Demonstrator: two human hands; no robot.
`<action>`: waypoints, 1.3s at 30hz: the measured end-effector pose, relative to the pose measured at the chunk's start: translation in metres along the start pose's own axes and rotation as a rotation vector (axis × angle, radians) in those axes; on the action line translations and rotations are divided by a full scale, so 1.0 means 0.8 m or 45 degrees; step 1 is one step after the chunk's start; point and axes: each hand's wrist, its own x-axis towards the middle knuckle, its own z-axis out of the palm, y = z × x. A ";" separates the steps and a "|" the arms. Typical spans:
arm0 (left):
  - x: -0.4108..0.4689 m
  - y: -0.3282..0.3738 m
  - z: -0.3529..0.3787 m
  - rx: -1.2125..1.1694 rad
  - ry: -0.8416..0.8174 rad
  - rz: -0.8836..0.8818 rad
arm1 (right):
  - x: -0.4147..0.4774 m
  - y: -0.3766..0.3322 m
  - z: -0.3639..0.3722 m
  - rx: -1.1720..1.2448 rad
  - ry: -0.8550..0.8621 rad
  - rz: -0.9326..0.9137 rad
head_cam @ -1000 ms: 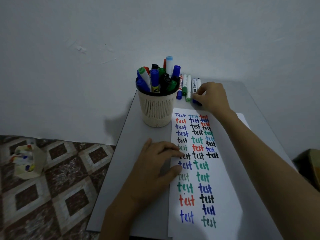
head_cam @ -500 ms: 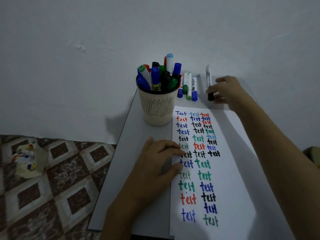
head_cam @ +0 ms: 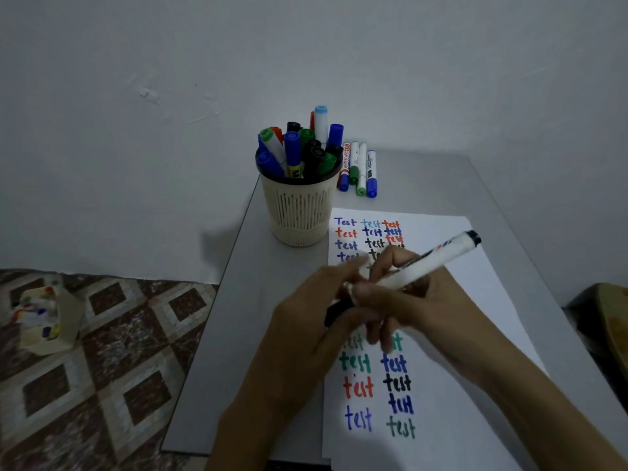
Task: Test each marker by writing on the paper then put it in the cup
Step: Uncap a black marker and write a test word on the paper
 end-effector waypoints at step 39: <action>-0.023 -0.020 0.004 0.350 -0.185 -0.084 | 0.009 0.030 -0.054 0.308 0.451 -0.193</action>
